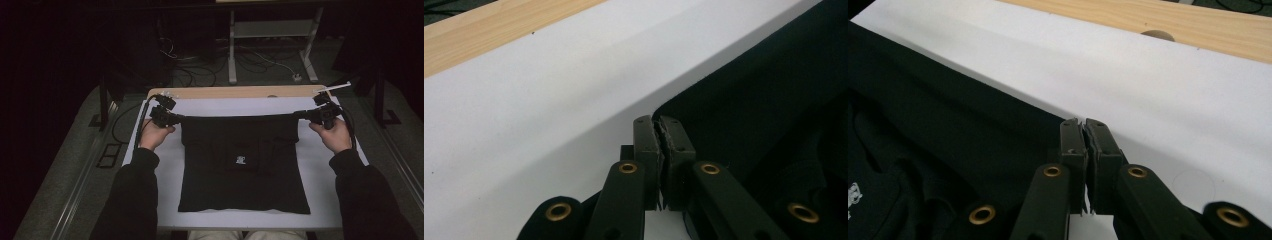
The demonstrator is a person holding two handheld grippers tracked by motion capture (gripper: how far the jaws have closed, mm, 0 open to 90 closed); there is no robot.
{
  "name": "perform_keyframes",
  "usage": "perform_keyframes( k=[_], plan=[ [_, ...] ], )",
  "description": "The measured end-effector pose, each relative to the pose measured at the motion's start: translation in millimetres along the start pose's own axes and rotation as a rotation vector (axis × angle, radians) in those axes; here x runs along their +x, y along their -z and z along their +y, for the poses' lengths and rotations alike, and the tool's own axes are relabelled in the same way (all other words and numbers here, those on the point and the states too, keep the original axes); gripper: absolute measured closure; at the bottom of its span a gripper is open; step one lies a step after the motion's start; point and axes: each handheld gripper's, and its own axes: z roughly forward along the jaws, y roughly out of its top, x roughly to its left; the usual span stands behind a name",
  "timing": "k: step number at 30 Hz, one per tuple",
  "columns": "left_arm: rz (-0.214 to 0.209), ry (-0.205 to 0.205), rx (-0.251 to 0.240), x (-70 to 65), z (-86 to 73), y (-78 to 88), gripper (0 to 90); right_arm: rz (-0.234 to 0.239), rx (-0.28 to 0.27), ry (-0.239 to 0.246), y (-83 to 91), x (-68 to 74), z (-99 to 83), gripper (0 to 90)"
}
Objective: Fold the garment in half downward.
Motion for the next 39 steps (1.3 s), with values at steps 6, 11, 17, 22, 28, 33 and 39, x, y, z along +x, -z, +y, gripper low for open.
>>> perform_keyframes(
  k=[6,11,17,22,28,33,39],
  plan=[
    [0.012,0.012,-0.018,3.6,-1.5,-7.3,86.0,0.000,-0.011,-0.013,-8.1,-4.0,0.9,85.7],
    [0.014,0.011,-0.029,5.5,-1.2,-14.2,86.0,0.012,-0.024,-0.016,-15.5,-8.1,-0.7,85.7],
    [-0.003,0.039,-0.035,12.4,-3.0,-23.1,86.0,0.025,-0.025,-0.027,-22.6,-14.3,-2.0,85.6],
    [-0.038,0.051,-0.041,16.9,-5.1,-29.4,85.9,0.048,-0.026,-0.060,-28.6,-18.7,-3.1,85.5],
    [-0.053,0.080,-0.033,22.6,-8.4,-39.2,85.8,0.062,-0.017,-0.086,-38.8,-23.7,-5.0,85.2],
    [-0.056,0.091,-0.026,25.1,-11.4,-48.1,85.6,0.067,0.004,-0.113,-47.5,-27.9,-7.5,85.0],
    [-0.064,0.109,-0.010,27.7,-14.6,-55.1,85.4,0.070,0.030,-0.146,-54.9,-31.9,-10.7,85.0]
  ],
)
